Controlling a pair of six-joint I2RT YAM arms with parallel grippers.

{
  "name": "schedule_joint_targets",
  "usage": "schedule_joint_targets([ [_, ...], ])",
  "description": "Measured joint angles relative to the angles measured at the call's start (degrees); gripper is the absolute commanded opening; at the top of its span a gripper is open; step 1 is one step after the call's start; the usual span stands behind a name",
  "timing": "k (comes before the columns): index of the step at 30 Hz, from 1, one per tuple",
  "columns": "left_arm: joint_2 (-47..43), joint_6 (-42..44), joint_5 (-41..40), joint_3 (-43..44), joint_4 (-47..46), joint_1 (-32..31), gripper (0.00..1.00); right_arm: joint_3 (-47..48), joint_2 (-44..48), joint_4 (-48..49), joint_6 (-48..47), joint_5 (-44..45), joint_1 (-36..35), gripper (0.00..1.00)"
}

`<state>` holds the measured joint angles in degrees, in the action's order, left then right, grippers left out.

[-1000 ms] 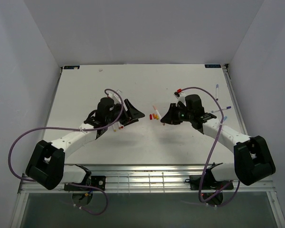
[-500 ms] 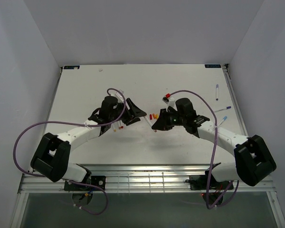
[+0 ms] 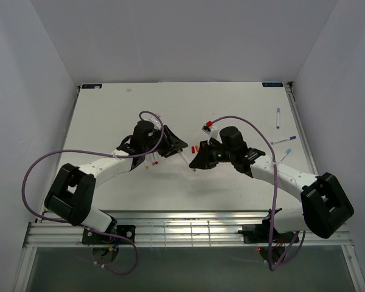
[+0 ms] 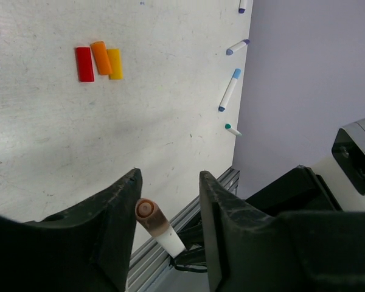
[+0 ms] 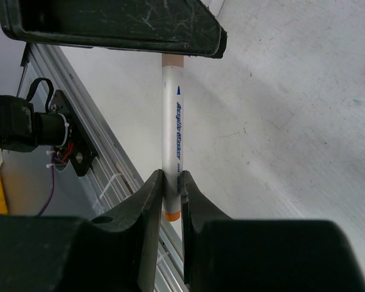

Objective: Open the pen caps

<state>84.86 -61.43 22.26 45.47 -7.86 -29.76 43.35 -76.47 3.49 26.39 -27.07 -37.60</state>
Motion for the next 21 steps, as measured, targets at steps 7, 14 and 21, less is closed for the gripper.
schedule_joint_targets([
  [7,0.0,-0.1,-0.7,0.1,0.1,0.0,0.22,0.4,-0.3,0.0,0.0,0.4,-0.5,0.08],
  [14,0.0,0.0,-0.8,0.1,-0.2,0.0,0.00,1.4,-1.6,-0.6,-0.3,1.2,-0.8,0.22],
  [21,-0.1,1.0,0.7,-0.1,0.0,0.0,0.00,4.3,-3.8,-1.0,-1.9,1.0,-0.9,0.36],
])
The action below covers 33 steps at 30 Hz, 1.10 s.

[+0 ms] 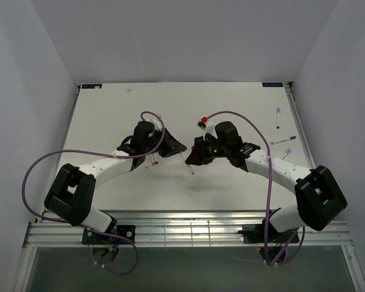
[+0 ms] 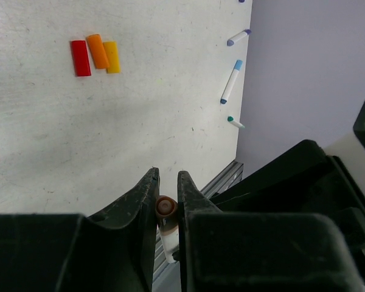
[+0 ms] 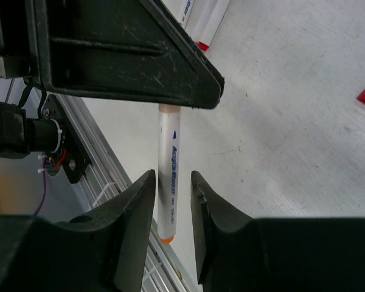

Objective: Open the pen caps

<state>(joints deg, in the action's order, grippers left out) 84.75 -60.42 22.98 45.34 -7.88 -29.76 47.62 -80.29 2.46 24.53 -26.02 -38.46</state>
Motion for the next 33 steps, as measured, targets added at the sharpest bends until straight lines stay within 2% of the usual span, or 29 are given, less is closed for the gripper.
schedule_joint_targets([
  [6,0.0,2.0,2.7,0.0,0.1,0.0,0.00,4.6,-4.2,-0.4,-2.8,-4.1,0.1,0.32],
  [13,0.0,2.8,3.5,0.0,1.0,0.0,0.00,5.2,-7.2,-0.3,-2.7,-7.6,0.2,0.18],
  [15,0.0,2.8,3.4,0.2,1.5,0.0,0.00,5.2,-7.3,-0.3,-2.5,-7.6,0.2,0.09],
  [19,0.0,2.7,2.0,1.5,3.8,0.0,0.00,5.2,-7.4,0.0,-2.5,-6.1,0.0,0.08],
  [22,0.3,2.8,-1.6,3.8,8.9,0.0,0.00,6.6,-7.3,-2.1,-3.8,1.7,-2.7,0.08],
  [29,1.4,3.2,-13.9,13.1,23.3,-0.6,0.00,16.7,-10.2,-11.1,-9.4,38.3,-16.3,0.08],
  [31,1.4,3.0,-16.3,14.0,24.7,-0.7,0.00,18.2,-11.2,-11.9,-10.3,43.8,-18.3,0.08],
  [33,1.4,2.9,-18.0,14.3,25.5,-1.0,0.00,18.3,-11.6,-11.9,-10.9,45.4,-18.9,0.08],
])
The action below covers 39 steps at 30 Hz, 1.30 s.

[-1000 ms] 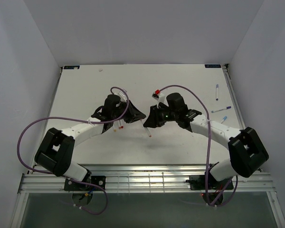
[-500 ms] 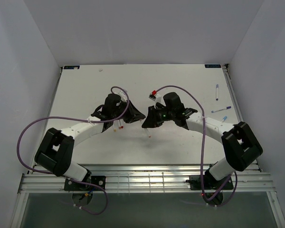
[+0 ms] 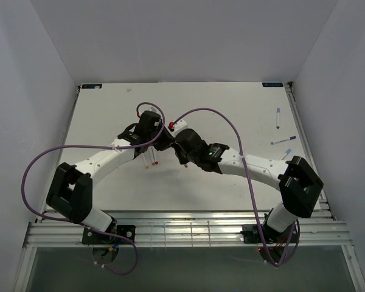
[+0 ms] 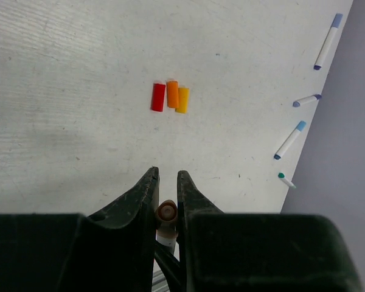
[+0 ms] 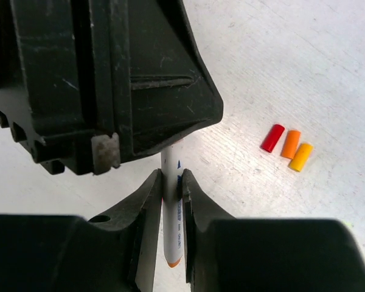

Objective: Open the pen caps

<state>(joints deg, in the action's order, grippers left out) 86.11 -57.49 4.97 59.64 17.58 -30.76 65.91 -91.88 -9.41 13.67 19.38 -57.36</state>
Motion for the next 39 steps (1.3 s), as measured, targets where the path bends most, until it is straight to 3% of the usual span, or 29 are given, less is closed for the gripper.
schedule_joint_targets([
  [4,-0.2,2.1,-2.7,0.0,0.5,-0.4,0.00,-1.3,0.1,2.4,-1.1,-5.7,1.6,0.08],
  [11,-4.9,12.7,-7.2,-1.0,0.9,-0.6,0.00,-5.6,0.2,14.8,0.9,-26.7,6.9,0.08],
  [19,-15.6,13.3,-6.8,-8.5,-2.5,0.7,0.00,-15.6,-2.6,44.4,18.9,-51.1,12.8,0.08],
  [22,-16.4,11.8,-6.1,-9.1,-1.9,1.5,0.00,-15.9,-4.2,48.3,22.6,-54.1,13.3,0.08],
  [28,-14.9,5.8,-12.2,-5.0,6.3,2.2,0.00,-9.4,-4.3,36.0,16.7,-47.9,11.0,0.08],
  [33,-12.0,0.7,-18.3,0.2,13.0,4.5,0.00,0.5,-4.2,19.2,8.0,-25.7,3.1,0.08],
  [39,-7.5,0.3,-17.3,3.4,11.4,11.1,0.00,1.7,-6.0,1.2,3.6,-4.7,-2.8,0.08],
])
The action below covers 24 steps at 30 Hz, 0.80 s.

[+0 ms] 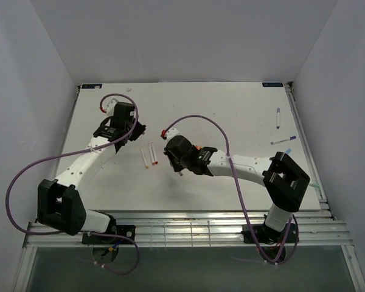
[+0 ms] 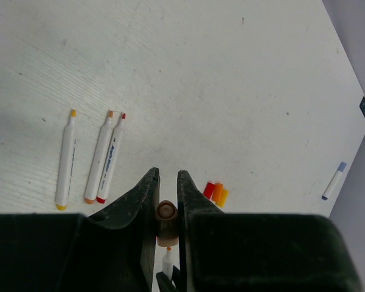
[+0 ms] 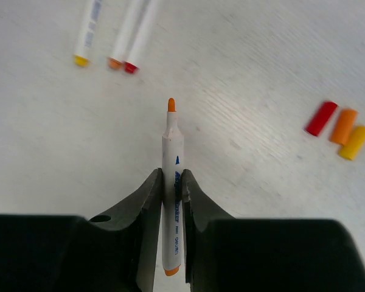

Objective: Open the pen caps

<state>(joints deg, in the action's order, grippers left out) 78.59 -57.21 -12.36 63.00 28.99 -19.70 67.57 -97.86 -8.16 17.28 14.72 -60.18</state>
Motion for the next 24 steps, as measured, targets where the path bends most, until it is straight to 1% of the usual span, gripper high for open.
schedule_joint_targets([
  [2,0.0,0.4,1.3,-0.5,-1.2,0.4,0.00,-0.9,-0.4,-3.2,-1.1,3.5,0.3,0.08],
  [3,-0.3,0.7,1.7,-0.8,-1.6,0.4,0.00,-1.1,-0.4,-4.5,-1.5,3.9,0.8,0.08],
  [6,-1.6,1.3,1.9,-1.0,-2.3,0.4,0.00,-1.4,-0.4,-5.2,-2.1,1.4,3.0,0.08],
  [9,-5.2,2.2,1.2,-2.5,-2.6,0.4,0.00,-0.1,-1.5,-5.0,-2.5,-2.1,5.1,0.08],
  [14,-14.2,4.7,1.5,-7.5,-4.7,0.4,0.00,6.2,-8.3,-1.8,-0.7,-8.1,7.3,0.08],
  [18,-21.6,6.9,3.7,-12.6,-6.9,0.5,0.00,9.4,-13.9,2.4,2.7,-11.2,8.0,0.08],
  [24,-25.5,9.1,7.3,-15.4,-8.5,0.5,0.00,14.4,-22.5,6.0,6.4,-13.0,8.3,0.08],
])
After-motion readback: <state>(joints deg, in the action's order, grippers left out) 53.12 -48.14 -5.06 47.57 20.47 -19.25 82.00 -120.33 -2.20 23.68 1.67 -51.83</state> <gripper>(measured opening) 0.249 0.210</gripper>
